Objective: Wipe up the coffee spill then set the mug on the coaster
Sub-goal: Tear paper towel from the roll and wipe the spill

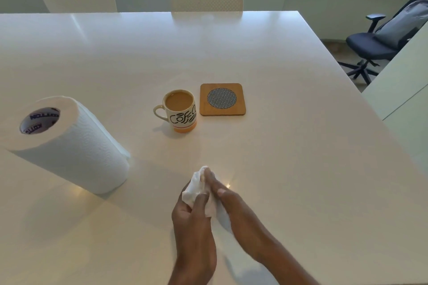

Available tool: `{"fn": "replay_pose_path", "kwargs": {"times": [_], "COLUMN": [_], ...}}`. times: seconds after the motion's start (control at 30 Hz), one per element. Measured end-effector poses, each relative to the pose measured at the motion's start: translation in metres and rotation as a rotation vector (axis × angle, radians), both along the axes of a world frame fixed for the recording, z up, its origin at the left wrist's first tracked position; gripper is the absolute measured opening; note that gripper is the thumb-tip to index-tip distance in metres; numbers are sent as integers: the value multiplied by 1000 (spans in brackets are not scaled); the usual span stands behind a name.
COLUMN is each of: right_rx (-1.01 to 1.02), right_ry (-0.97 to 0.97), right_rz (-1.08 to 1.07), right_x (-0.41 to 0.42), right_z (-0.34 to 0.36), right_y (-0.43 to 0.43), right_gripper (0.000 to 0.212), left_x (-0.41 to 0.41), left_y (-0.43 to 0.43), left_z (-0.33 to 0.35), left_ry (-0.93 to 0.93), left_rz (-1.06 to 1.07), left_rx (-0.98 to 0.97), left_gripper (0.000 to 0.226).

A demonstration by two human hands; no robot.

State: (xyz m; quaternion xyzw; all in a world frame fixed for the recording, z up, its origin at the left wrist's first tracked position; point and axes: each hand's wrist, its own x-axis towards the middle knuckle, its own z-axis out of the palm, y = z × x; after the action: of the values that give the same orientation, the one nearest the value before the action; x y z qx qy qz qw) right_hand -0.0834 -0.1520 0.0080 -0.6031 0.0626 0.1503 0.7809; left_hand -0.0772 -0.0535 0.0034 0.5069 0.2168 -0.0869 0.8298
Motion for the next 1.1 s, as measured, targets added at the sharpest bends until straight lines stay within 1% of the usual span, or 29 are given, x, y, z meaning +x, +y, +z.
{"fn": "replay_pose_path", "kwargs": {"times": [0.03,0.07,0.13,0.17,0.23,0.27,0.3,0.33,0.4,0.47,0.5,0.57,0.63,0.67,0.73,0.77,0.8,0.87,0.93,1.03,1.1], "right_rx": [-64,-174,-407,-466,-431,-408,-406,-411,-403,-391,-391,-484,-719,-869,-1146,-1232,-1281,-1338,-1378,-1369,-1352], "right_ry": [-47,-105,-186,-185,-110,-83,-78,-86,-104,-131,-140,-155,-247,-327,-450,-468,-444,-306,-236,-216,-237], "right_rz": [-78,-185,-318,-307,-170,-101,-44,-7,14,-41,-106,-296,-493,-544,-530,-480,-416,-261,-145,-92,-69], "right_x": [2,4,12,17,30,37,43,48,54,57,59,60,55,51,39,33,28,20,14,12,13], "right_z": [4,7,12,15,21,22,24,25,25,24,24,23,21,19,9,1,-6,-21,-36,-48,-51], "right_y": [-7,-14,-30,-38,-52,-59,-65,-69,-75,-77,-78,-80,-83,-84,-81,-79,-75,-66,-55,-38,-25], "right_gripper": [47,47,54,61,77,80,77,67,37,11,4,13,17,22,42,50,54,61,70,80,83], "left_x": [3,7,15,18,26,30,34,38,48,60,66,77,85,88,91,92,93,93,94,95,96], "left_y": [2,5,10,12,15,16,17,18,19,21,23,32,45,52,64,69,74,82,87,87,87], "left_z": [2,4,8,10,12,14,15,17,21,23,22,18,11,5,-9,-16,-22,-31,-37,-42,-43], "left_ry": [4,-3,-37,-56,-104,-139,-175,-207,-238,-256,-293,-427,-556,-587,-606,-596,-584,-574,-582,-593,-589], "left_rz": [4,1,-46,-91,-187,-244,-300,-347,-402,-418,-415,-400,-398,-412,-466,-495,-517,-534,-531,-499,-474], "left_rx": [-16,-40,-67,-54,7,61,133,206,316,396,450,664,958,1079,1239,1282,1307,1330,1334,1317,1293], "left_gripper": [31,33,36,36,30,26,26,30,38,42,43,43,41,41,42,42,42,43,44,43,44]}}
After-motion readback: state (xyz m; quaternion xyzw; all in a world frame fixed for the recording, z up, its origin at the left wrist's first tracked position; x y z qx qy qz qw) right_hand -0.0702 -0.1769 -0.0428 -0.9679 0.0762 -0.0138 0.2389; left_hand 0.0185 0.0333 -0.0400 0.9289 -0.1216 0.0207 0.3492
